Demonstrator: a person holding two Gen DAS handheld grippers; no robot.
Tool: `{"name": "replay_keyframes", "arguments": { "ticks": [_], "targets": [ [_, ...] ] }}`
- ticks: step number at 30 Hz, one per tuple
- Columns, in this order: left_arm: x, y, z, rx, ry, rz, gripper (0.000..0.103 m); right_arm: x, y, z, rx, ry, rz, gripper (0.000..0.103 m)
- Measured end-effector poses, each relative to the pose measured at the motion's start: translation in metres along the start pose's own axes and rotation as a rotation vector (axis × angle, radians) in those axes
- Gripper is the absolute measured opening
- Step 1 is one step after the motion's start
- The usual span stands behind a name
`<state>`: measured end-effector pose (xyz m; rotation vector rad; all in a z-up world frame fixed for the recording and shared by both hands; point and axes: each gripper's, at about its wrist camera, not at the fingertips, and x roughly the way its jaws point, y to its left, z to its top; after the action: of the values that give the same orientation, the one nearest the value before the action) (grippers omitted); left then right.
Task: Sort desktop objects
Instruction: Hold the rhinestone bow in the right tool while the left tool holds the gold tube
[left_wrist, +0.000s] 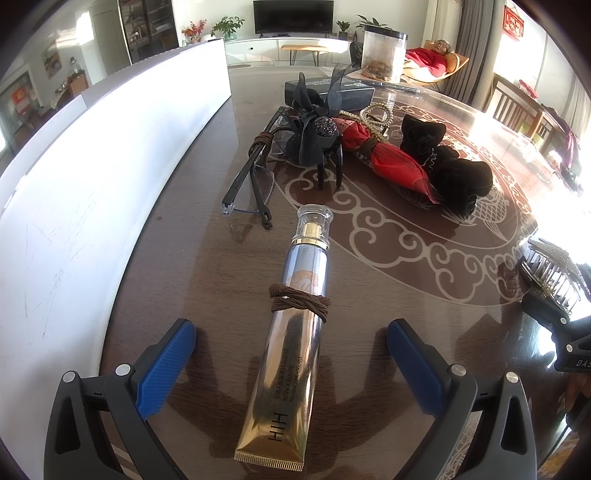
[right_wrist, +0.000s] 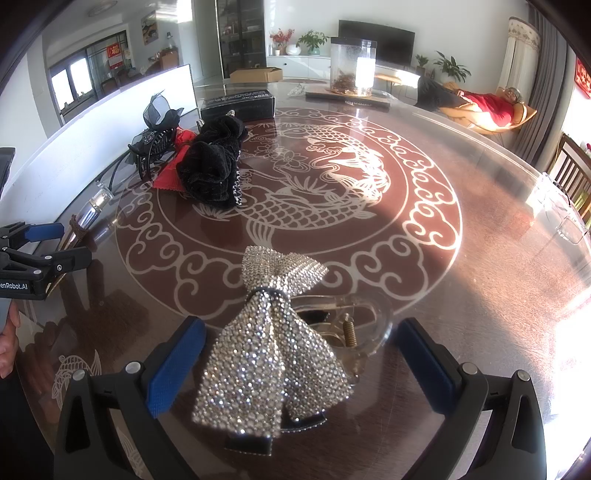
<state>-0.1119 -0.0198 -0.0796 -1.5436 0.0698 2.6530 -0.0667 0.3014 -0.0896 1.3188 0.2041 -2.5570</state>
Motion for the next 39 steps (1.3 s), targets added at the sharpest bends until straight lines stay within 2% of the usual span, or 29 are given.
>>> {"name": "replay_keyframes", "arguments": {
  "ticks": [13,22,32,39],
  "targets": [
    [0.0,-0.002,0.0,-0.006,0.005,0.003,0.103,0.0,0.0,0.0,0.0,0.0,0.0,0.103],
    [0.003,-0.008,0.008,0.11,0.121,-0.055,0.103,0.0,0.0,0.0,0.0,0.0,0.0,0.103],
    [0.008,-0.01,0.017,0.144,0.135,-0.07,0.103,-0.001,0.0,0.0,0.0,0.0,0.0,0.103],
    [0.006,-0.008,0.012,0.137,0.098,-0.072,0.103,-0.001,0.0,0.0,0.0,0.0,0.0,0.103]
  ]
}}
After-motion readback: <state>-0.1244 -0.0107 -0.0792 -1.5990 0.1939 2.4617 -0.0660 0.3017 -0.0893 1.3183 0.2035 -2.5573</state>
